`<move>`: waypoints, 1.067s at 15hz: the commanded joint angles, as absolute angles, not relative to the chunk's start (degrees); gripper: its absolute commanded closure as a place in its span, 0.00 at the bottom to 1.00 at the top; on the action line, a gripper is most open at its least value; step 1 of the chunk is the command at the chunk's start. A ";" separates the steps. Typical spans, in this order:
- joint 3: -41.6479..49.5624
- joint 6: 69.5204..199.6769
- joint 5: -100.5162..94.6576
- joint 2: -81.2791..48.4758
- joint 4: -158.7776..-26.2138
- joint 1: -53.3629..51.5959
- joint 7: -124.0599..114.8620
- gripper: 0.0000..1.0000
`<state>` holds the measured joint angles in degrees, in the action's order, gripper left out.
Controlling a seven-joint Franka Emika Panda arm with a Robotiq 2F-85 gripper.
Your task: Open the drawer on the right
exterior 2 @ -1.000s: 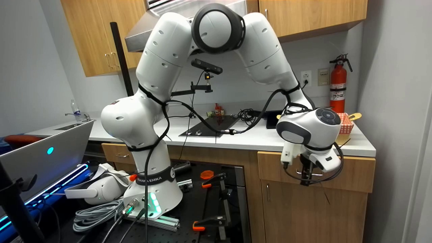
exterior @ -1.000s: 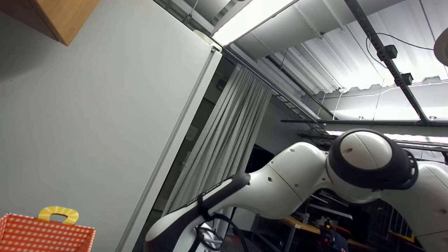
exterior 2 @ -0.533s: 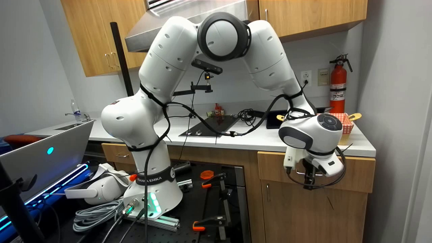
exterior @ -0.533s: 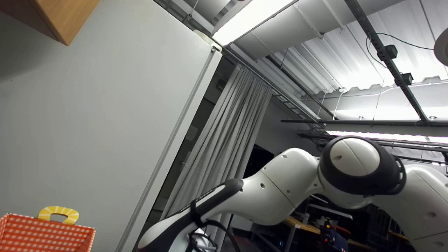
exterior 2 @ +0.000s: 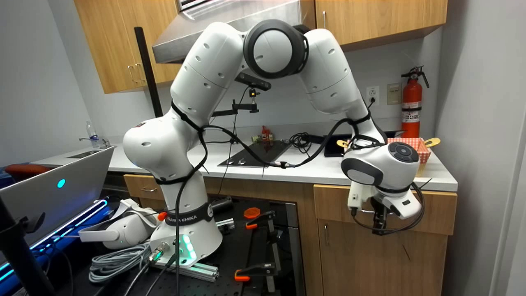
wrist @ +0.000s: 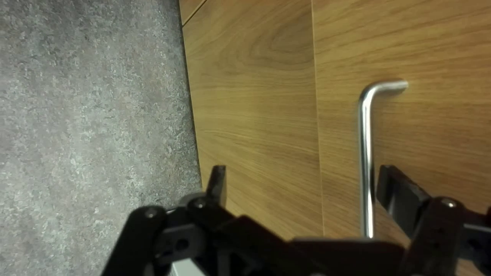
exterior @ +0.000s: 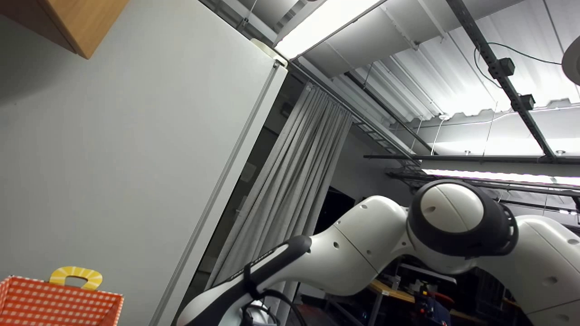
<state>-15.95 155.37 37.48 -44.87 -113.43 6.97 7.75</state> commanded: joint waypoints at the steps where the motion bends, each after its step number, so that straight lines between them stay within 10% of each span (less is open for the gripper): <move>1: -14.49 155.85 35.63 -46.03 -112.47 6.77 7.80 0.00; 16: -16.23 153.84 33.69 -41.02 -117.29 15.07 11.17 0.01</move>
